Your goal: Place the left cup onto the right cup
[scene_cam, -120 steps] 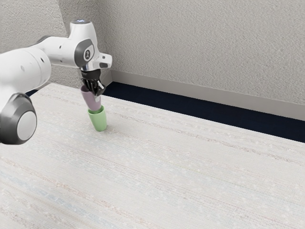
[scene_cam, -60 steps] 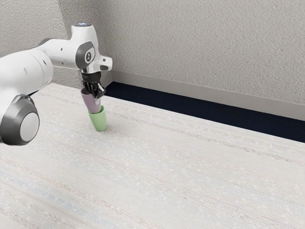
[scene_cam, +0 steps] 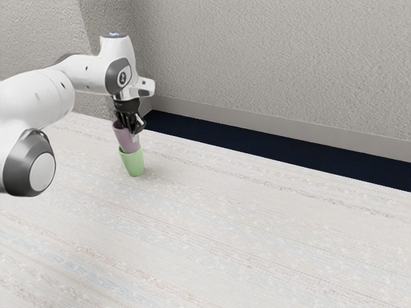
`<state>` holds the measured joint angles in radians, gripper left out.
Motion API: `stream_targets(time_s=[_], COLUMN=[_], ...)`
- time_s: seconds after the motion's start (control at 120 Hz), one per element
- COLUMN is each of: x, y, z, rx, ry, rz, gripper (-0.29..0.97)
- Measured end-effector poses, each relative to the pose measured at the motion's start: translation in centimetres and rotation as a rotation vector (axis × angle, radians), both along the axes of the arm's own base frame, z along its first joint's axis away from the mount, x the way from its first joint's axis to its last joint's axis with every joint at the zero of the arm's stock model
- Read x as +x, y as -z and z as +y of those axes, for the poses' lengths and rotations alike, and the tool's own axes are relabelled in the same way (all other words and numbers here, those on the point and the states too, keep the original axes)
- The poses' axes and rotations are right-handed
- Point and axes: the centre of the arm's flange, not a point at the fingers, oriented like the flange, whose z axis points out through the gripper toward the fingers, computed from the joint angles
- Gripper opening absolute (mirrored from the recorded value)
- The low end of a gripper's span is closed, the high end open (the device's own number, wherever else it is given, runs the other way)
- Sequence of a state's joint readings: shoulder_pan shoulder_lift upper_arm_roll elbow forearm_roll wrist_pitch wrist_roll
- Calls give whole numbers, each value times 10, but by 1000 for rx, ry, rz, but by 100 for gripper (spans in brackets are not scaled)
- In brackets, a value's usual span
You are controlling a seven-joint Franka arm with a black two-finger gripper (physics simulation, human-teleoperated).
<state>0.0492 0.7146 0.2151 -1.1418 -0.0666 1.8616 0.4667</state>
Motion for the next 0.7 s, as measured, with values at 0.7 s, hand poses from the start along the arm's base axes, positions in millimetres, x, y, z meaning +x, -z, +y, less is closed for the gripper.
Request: stream_targets(time_s=[0.7], x=[1], y=[13], z=[8], rx=[-3], ry=[-18], rz=[3], gripper=[-10])
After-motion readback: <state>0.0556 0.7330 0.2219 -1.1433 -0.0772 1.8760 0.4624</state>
